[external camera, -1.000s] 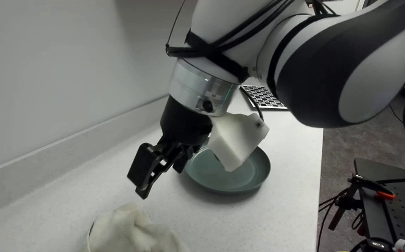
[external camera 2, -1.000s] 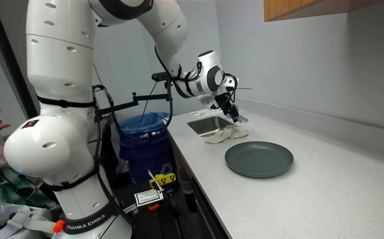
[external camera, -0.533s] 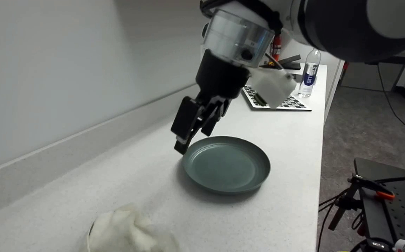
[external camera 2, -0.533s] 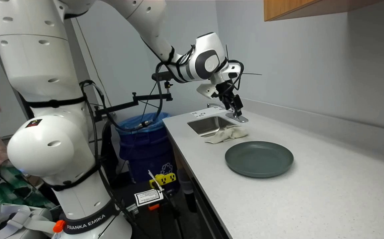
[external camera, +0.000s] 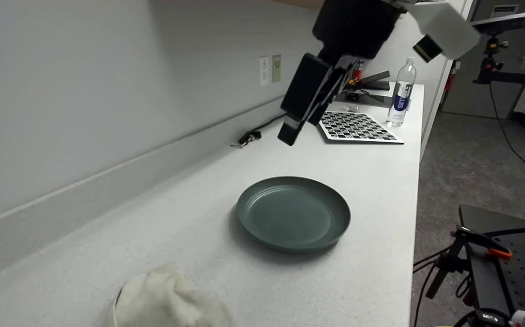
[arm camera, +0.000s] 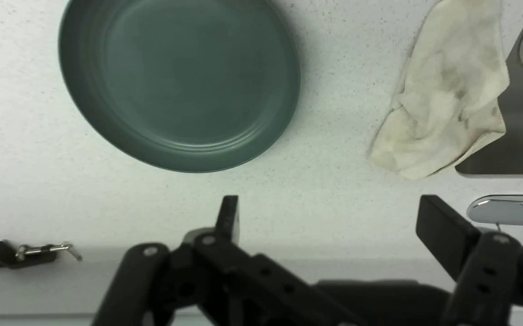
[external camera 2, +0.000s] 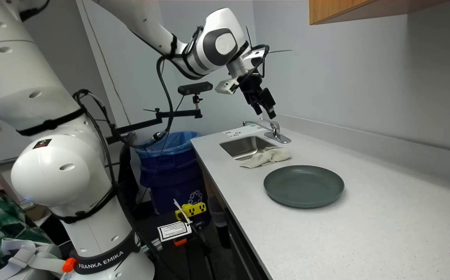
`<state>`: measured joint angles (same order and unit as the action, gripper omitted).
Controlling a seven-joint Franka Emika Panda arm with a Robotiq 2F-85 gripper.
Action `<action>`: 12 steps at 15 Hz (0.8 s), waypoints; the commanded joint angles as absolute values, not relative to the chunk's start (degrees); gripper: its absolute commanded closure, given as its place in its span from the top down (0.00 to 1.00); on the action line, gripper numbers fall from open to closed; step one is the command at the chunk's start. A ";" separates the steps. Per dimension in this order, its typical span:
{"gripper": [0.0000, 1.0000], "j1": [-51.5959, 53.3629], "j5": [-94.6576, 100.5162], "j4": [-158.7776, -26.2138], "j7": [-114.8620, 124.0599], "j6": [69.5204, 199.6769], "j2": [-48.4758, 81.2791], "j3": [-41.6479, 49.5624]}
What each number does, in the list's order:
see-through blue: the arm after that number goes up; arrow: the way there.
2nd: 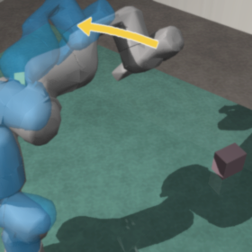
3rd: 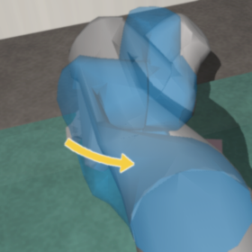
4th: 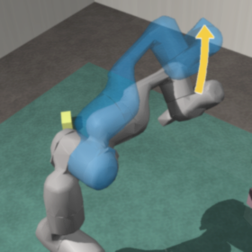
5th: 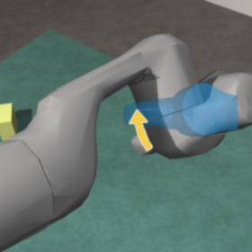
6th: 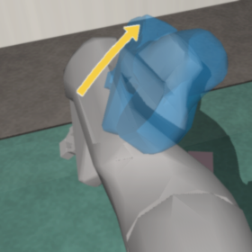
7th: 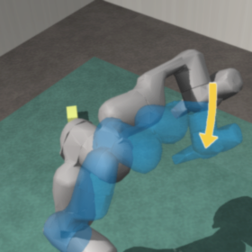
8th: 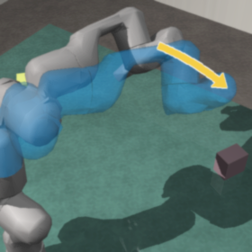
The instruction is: Pick up the cloth from the table, wipe the grey plate with it and put the cloth back on the table.
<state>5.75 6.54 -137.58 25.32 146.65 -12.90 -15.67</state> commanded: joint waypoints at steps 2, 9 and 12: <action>1.00 5.78 6.89 -138.73 25.53 145.34 -15.92 -15.80; 1.00 5.87 6.93 -138.67 25.55 145.39 -14.78 -15.64; 1.00 5.87 6.93 -138.62 25.55 145.39 -14.77 -15.63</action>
